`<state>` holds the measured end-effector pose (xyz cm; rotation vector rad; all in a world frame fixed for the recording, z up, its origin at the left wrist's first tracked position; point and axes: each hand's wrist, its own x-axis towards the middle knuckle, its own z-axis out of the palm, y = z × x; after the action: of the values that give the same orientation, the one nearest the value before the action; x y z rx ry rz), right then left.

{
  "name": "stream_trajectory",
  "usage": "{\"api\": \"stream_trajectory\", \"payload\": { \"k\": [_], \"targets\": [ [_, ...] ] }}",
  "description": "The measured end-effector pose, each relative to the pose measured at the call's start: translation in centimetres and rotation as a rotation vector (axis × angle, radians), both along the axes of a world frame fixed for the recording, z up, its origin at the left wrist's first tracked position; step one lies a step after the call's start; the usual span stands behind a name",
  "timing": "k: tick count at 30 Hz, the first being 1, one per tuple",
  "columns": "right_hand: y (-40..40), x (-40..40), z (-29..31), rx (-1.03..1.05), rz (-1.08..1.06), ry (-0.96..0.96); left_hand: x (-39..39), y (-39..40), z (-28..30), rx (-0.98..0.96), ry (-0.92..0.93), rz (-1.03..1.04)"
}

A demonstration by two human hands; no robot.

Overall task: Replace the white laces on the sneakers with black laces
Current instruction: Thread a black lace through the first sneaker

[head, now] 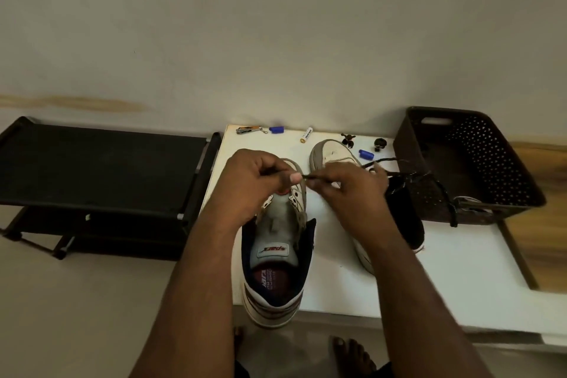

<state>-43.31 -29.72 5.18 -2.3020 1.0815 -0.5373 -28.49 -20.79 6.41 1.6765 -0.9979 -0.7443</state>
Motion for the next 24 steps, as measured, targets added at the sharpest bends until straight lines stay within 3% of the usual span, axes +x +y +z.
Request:
{"api": "stream_trajectory", "payload": {
  "k": [3, 6, 8, 10, 14, 18, 22, 24],
  "targets": [
    [-2.8, -2.9, 0.0, 0.009, -0.323, -0.152, 1.5, 0.8, -0.2, 0.056, -0.040, 0.027],
    [-3.4, -4.9, 0.8, -0.205, -0.521, 0.001, 2.2, 1.0, -0.6, 0.116, -0.112, 0.091],
    [-1.6, -3.7, 1.2, -0.260, -0.484, -0.085, 2.0, 0.7, -0.9, 0.131, -0.126, 0.149],
    [0.7, -1.1, 1.2, -0.199, -0.267, -0.227, 1.6, 0.4, -0.9, 0.137, -0.123, 0.175],
    [2.3, 1.9, -0.7, 0.045, 0.070, -0.108, 0.9, 0.6, -0.4, 0.167, -0.067, 0.005],
    [0.7, 0.7, -0.8, 0.101, -0.075, -0.200, 1.6, 1.2, -0.1, 0.178, -0.015, 0.001],
    [1.2, 0.5, -0.7, -0.243, -0.174, -0.104, 2.3, 1.8, -0.2, 0.257, -0.056, 0.035],
    [2.2, 1.1, -0.6, -0.193, -0.116, -0.056, 2.3, 1.7, -0.4, 0.266, -0.037, 0.131]
  ]
}}
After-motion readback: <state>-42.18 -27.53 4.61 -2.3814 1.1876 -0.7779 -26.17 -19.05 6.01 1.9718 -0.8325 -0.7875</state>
